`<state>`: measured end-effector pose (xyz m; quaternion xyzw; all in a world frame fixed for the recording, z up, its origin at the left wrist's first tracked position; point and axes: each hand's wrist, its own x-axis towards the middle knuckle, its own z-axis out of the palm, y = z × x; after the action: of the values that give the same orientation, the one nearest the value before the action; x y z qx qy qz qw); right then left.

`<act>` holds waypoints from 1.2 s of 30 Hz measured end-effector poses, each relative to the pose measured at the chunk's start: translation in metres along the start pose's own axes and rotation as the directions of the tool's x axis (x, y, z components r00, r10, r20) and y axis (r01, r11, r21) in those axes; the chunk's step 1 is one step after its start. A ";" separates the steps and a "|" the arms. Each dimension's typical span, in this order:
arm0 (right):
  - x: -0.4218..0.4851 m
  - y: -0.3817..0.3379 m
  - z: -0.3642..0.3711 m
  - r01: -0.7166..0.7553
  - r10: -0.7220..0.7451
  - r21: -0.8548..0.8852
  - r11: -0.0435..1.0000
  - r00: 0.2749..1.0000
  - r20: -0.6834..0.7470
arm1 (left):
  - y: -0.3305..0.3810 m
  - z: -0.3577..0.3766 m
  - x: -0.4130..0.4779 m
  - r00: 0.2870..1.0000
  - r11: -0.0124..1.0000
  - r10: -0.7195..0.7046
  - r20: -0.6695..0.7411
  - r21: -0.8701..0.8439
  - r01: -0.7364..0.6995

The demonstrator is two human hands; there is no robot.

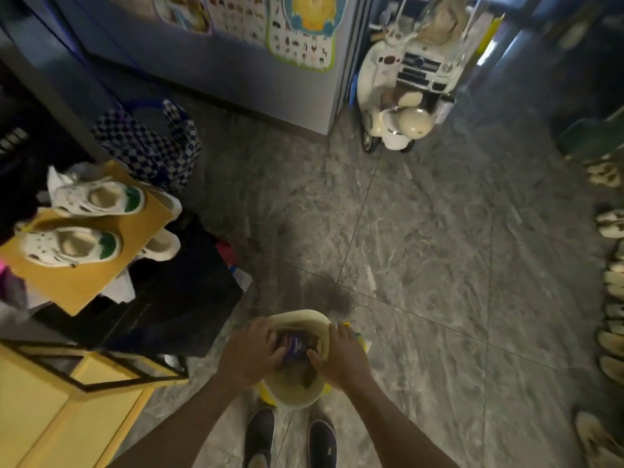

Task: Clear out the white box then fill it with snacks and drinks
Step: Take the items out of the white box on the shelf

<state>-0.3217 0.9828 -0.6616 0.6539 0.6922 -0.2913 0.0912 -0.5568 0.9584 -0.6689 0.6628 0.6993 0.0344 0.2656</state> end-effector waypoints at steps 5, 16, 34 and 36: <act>-0.034 -0.031 -0.095 0.031 -0.036 -0.067 0.997 0.996 -0.081 | 0.015 -0.089 -0.019 0.996 0.997 0.055 -0.069 0.053 -0.051; -0.133 -0.121 -0.289 0.149 -0.145 -0.025 0.988 0.888 -0.436 | 0.059 -0.309 -0.074 0.919 0.993 0.121 -0.375 0.034 -0.117; -0.309 -0.311 -0.286 0.672 -0.669 -0.149 0.726 0.639 -0.379 | -0.003 -0.401 -0.401 0.709 0.958 -0.208 -0.674 0.005 0.286; -0.332 -0.342 -0.268 0.714 -0.722 -0.169 0.679 0.609 -0.327 | -0.022 -0.399 -0.441 0.677 0.943 -0.257 -0.689 -0.027 0.331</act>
<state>-0.5383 0.8481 -0.1780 0.3629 0.9030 -0.1679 -0.1572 -0.7522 0.6603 -0.1923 0.4942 0.8456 0.1976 -0.0422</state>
